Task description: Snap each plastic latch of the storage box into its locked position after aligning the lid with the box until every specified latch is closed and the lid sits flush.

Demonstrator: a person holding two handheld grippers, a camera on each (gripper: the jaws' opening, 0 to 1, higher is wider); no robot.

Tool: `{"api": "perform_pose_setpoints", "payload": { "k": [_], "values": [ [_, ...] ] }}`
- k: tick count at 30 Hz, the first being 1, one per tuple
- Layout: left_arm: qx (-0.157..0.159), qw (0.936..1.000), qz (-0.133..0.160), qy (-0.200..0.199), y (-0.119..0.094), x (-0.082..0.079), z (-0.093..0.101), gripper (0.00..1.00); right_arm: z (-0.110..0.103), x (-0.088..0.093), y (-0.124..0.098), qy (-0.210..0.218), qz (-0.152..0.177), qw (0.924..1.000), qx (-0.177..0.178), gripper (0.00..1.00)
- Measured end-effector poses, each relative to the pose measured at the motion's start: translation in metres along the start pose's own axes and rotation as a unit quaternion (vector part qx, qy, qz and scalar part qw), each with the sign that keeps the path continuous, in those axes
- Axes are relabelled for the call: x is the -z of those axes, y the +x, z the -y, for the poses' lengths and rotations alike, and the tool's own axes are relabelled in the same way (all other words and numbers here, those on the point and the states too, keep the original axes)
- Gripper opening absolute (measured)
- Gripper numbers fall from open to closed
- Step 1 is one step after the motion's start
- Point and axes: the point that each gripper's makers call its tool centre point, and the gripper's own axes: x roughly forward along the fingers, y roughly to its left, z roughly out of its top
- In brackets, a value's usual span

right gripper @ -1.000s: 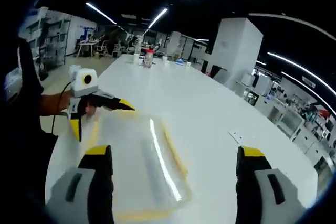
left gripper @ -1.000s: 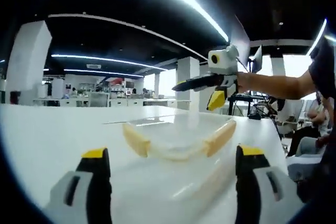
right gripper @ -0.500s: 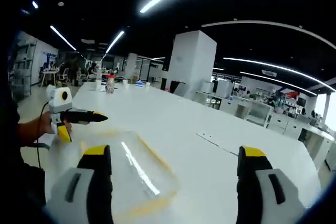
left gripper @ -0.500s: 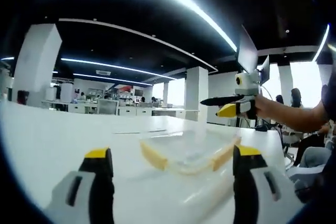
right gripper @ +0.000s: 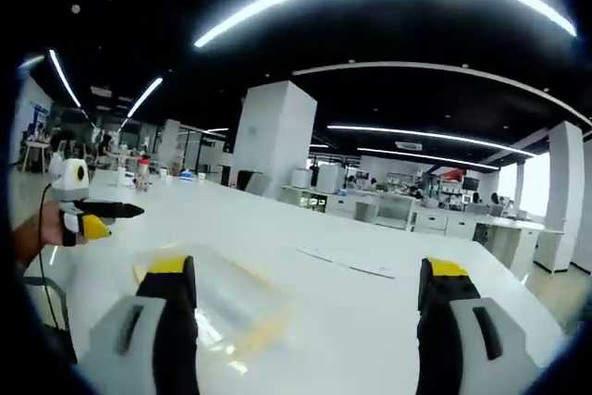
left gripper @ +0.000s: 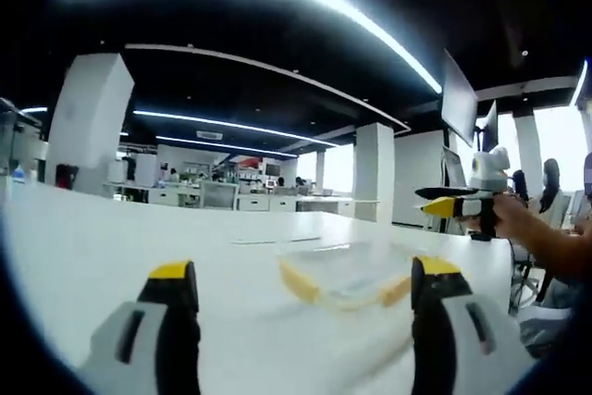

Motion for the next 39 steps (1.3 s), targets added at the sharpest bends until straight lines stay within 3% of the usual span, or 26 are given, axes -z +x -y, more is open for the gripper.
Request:
{"api": "perform_pose_setpoints", "payload": {
  "k": [6, 10, 16, 25, 30, 32, 35, 39],
  "values": [
    [-0.034, 0.9994, -0.002, 0.008, -0.021, -0.005, -0.009, 0.97, 0.000, 0.006, -0.034, -0.006, -0.002, 0.9989, 0.047, 1.00],
    [-0.049, 0.9988, 0.003, 0.008, -0.033, -0.011, -0.011, 0.98, 0.004, 0.005, -0.053, 0.013, 0.009, 0.9970, 0.075, 1.00],
    [-0.077, 0.9968, -0.004, 0.022, -0.051, -0.015, -0.012, 0.99, 0.008, 0.013, -0.080, 0.004, 0.006, 0.9957, 0.093, 1.00],
    [-0.119, 0.9923, 0.027, 0.018, -0.073, -0.038, -0.006, 0.97, 0.027, 0.019, -0.122, 0.034, 0.021, 0.9895, 0.139, 1.00],
    [-0.126, 0.9916, 0.023, 0.019, -0.076, -0.038, -0.004, 1.00, 0.032, 0.013, -0.126, 0.034, 0.021, 0.9864, 0.159, 1.00],
    [-0.154, 0.9878, 0.026, -0.001, -0.079, -0.036, -0.013, 0.99, 0.030, 0.007, -0.126, 0.040, 0.027, 0.9864, 0.157, 1.00],
    [-0.163, 0.9866, 0.002, -0.006, -0.080, -0.027, -0.017, 0.99, 0.029, 0.000, -0.128, 0.025, 0.018, 0.9870, 0.158, 1.00],
    [-0.153, 0.9882, 0.002, -0.008, -0.075, -0.033, -0.008, 0.99, 0.033, -0.015, -0.136, 0.006, 0.022, 0.9857, 0.167, 1.00]
  ]
}}
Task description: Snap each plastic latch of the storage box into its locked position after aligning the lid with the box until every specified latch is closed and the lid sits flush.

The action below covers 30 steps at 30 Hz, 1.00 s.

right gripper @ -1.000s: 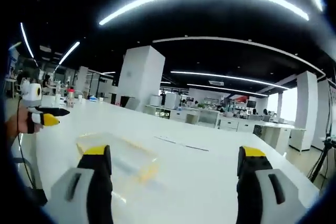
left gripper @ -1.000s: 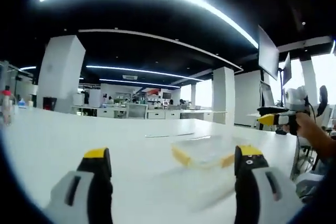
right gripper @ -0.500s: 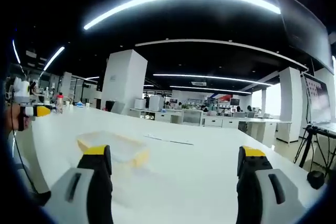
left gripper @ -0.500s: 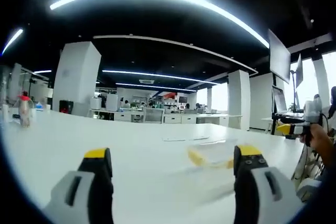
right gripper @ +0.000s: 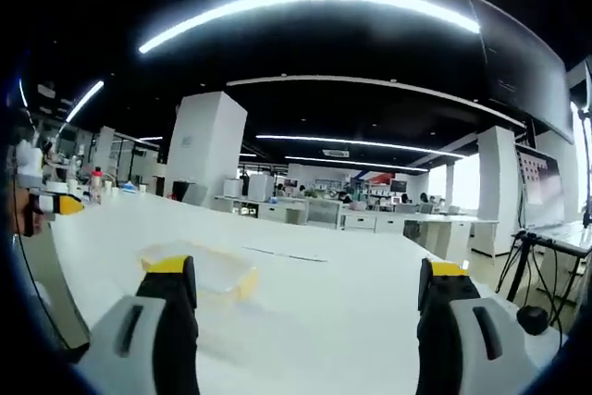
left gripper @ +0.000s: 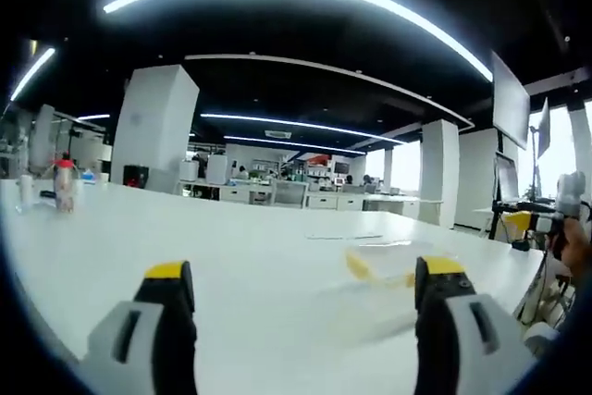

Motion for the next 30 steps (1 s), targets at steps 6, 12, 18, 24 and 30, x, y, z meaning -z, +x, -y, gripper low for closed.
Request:
{"api": "perform_pose_setpoints", "payload": {
  "k": [6, 12, 18, 24, 30],
  "values": [
    [0.006, 0.9999, 0.010, 0.013, -0.001, -0.014, 0.013, 0.99, 0.006, -0.007, -0.002, -0.007, 0.000, 0.9999, 0.007, 1.00],
    [0.000, 0.9997, 0.014, 0.021, 0.002, -0.019, 0.014, 0.99, 0.013, 0.008, 0.004, 0.025, -0.021, 0.9995, 0.005, 1.00],
    [0.009, 0.9998, 0.006, 0.018, 0.004, -0.010, 0.016, 0.99, 0.013, 0.014, 0.000, 0.028, -0.023, 0.9992, 0.017, 1.00],
    [0.021, 0.9993, -0.006, 0.029, 0.005, -0.001, 0.018, 0.99, 0.004, 0.019, 0.003, 0.023, -0.030, 0.9992, 0.009, 0.99],
    [0.019, 0.9994, -0.008, 0.028, 0.002, 0.001, 0.014, 0.99, -0.005, 0.023, 0.002, 0.018, -0.037, 0.9991, 0.000, 0.99]
  ]
}}
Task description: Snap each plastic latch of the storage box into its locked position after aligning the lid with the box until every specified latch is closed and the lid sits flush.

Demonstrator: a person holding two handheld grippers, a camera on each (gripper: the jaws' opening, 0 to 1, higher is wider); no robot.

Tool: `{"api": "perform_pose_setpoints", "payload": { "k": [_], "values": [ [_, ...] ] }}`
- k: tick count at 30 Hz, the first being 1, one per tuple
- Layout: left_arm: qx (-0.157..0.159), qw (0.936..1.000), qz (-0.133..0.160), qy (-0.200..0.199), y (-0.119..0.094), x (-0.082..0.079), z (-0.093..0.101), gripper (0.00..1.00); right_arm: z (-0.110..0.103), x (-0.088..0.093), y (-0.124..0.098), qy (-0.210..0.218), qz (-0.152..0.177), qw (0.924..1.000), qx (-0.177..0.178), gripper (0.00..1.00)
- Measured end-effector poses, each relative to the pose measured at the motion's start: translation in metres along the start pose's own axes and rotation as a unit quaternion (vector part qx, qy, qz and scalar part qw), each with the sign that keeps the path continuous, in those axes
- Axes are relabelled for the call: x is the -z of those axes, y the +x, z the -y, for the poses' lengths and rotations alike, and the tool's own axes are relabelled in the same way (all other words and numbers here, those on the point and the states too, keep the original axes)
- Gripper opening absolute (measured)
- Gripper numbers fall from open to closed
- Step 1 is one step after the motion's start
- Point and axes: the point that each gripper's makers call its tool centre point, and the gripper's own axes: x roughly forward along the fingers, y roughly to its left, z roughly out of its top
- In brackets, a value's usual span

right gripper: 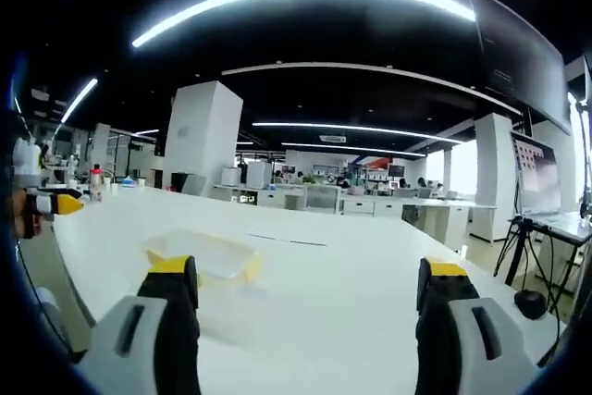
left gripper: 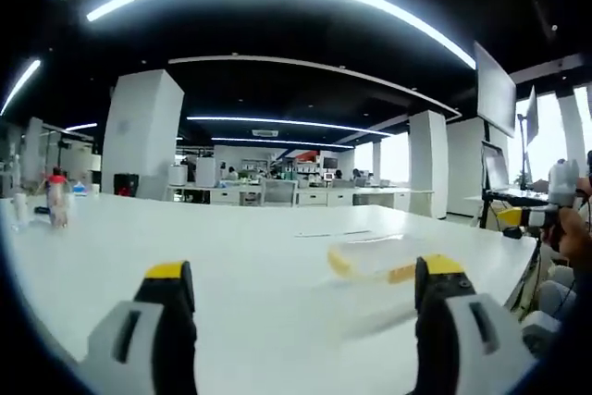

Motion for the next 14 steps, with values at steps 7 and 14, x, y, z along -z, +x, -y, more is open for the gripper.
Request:
{"api": "perform_pose_setpoints", "payload": {
  "k": [7, 14],
  "values": [
    [-0.001, 1.0000, 0.002, 0.007, -0.011, 0.000, -0.003, 0.99, -0.009, -0.003, -0.010, -0.004, 0.006, 1.0000, -0.001, 0.98],
    [0.001, 0.9999, 0.006, 0.013, -0.026, -0.004, -0.002, 0.99, -0.015, -0.005, -0.017, -0.007, 0.011, 0.9999, -0.003, 0.98]
  ]
}}
